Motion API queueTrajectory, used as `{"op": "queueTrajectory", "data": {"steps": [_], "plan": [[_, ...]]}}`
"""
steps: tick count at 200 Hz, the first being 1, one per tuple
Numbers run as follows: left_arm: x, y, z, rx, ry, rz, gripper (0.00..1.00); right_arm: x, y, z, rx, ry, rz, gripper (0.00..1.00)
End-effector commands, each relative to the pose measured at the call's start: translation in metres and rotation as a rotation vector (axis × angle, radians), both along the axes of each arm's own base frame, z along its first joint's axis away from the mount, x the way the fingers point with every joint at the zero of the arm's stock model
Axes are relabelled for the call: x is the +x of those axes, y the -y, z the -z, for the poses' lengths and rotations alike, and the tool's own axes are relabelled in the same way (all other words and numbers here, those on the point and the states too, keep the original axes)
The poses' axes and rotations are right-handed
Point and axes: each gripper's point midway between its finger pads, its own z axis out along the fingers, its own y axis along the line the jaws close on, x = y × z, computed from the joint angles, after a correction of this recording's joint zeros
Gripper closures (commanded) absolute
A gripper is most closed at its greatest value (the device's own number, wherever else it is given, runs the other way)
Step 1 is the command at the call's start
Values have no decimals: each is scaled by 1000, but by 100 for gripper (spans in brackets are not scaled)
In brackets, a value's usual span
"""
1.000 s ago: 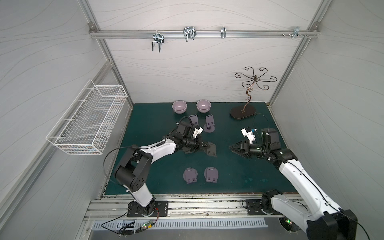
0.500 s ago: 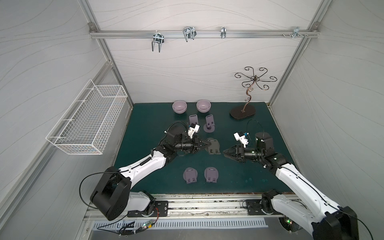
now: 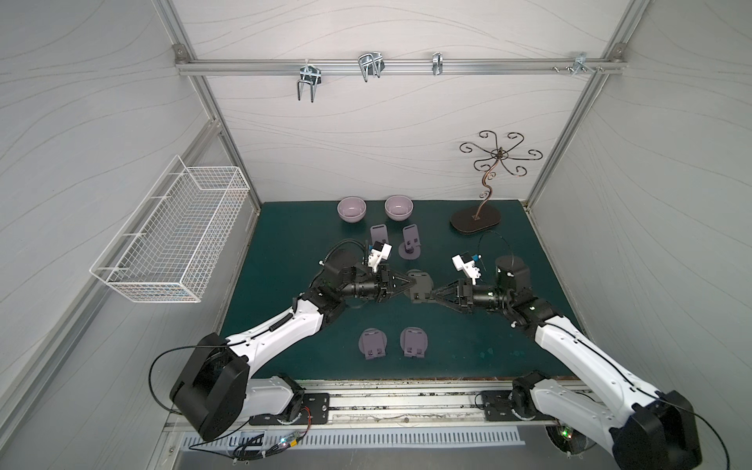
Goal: Open the phone stand
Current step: Pick up the phone stand at the center of the board.
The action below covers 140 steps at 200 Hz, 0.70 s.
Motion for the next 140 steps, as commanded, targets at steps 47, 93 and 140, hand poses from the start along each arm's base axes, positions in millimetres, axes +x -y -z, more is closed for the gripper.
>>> {"op": "queueTrajectory", "data": {"steps": [47,93,140], "plan": [[-8,7,-55,-138,162,31,100,-13,-27,-1,15,-5,-85,68],[-10,6,-57,-131,174,36,100,-12,-19,-1,14,-22,-49,63],[-14,3,-53,-122,168,38,100,9,20,-15,46,-5,66,62]]}}
